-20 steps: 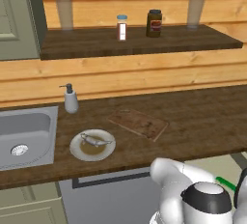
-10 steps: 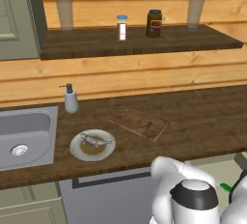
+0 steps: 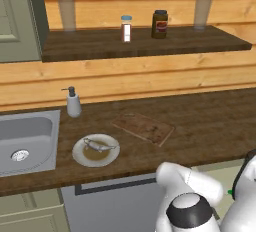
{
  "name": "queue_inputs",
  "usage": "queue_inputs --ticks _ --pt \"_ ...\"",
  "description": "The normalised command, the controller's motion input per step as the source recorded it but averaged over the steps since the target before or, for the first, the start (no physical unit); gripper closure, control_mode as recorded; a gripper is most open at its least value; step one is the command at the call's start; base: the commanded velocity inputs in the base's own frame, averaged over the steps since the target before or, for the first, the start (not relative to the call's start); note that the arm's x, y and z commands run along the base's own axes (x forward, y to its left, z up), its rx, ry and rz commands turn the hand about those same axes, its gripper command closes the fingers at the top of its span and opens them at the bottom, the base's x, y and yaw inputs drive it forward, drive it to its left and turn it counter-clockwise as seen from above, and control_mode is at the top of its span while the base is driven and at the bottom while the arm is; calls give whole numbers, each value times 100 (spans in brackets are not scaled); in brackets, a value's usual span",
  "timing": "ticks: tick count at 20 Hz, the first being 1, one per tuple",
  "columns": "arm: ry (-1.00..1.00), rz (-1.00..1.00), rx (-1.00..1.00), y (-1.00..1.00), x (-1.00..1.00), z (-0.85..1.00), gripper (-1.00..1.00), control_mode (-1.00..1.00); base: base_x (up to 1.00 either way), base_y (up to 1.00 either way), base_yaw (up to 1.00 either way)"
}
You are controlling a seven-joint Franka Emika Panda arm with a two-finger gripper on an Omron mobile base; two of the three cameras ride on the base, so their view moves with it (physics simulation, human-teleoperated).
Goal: Pick up the knife from the drawer and place it on the cutting board. Then place the meat from the plate to the cutting board.
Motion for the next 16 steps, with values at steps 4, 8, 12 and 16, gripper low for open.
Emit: queue_inputs --ticks 4,8,12,16 --pt "-34 10 0 -7 2 0 -100 -100 0 0 0" --pt "-20 9 0 -5 33 7 -100 -100 0 0 0" --pt "-4 0 1 0 76 6 -100 -100 0 0 0" --pt "-2 -4 10 0 78 3 -100 -100 0 0 0"
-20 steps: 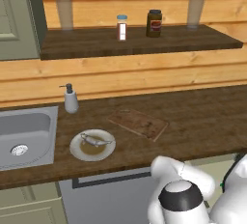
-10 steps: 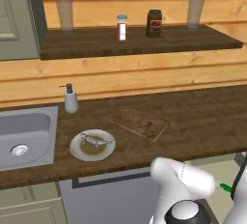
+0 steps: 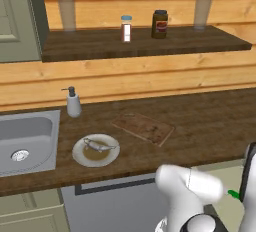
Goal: Pick up the knife from the drawer and place it on the cutting board. Then place the meat from the plate to the cutting board.
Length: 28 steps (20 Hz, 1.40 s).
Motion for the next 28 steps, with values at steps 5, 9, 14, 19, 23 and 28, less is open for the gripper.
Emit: queue_inputs --ticks 5,9,14,19,23,28 --pt "0 -3 20 -4 64 -3 -100 -100 0 0 0" --pt "2 -1 14 -23 25 -46 -100 -100 0 0 0" --pt "7 0 5 -20 24 -68 -100 -100 0 0 0" --pt "6 0 0 -1 41 -62 -100 -100 0 0 0" --pt "4 0 0 0 29 -65 -100 -100 0 0 0" --pt "2 0 0 0 19 -51 -100 -100 0 0 0"
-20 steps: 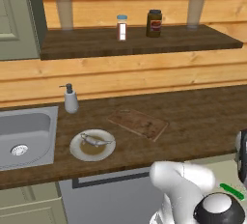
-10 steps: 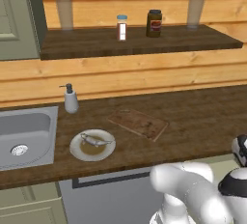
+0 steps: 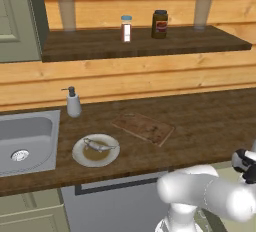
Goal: Pick up the knife from the drawer and place it on the cutting board. Then place the meat from the plate to the cutting board.
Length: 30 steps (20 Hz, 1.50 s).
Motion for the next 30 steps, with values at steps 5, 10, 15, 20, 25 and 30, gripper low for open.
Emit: queue_inputs --ticks 5,10,15,20,25,30 --pt "3 0 0 3 7 -31 -100 -100 0 0 0" --pt "2 0 0 7 -1 -14 -100 -100 0 0 0" --pt "0 0 0 19 0 -24 -100 -100 0 0 0" --pt "0 0 0 11 -4 -26 -100 -100 0 0 0" --pt "0 0 0 0 -3 -26 -100 -100 0 0 0" --pt "0 0 0 0 0 -33 -100 -100 0 0 0"
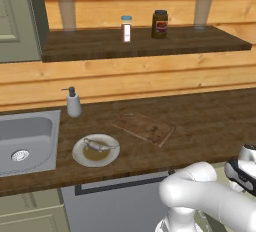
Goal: Pick up the knife from the drawer and place it on the cutting board. Then place the meat from the plate to the cutting board.
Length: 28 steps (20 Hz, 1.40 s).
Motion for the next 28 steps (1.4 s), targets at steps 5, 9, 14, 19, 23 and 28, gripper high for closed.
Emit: queue_inputs --ticks 5,9,14,19,23,28 --pt "0 0 0 1 -8 -25 -100 -100 0 0 0" --pt "0 0 -2 6 -22 -2 -100 -100 0 0 0" --pt "0 0 -1 2 -18 -3 -100 -100 0 0 0" --pt "0 0 0 0 -13 -25 -100 -100 0 0 0" --pt "0 0 0 0 -6 -12 -100 -100 0 0 0" --pt "0 0 0 2 0 0 100 -100 0 0 0"
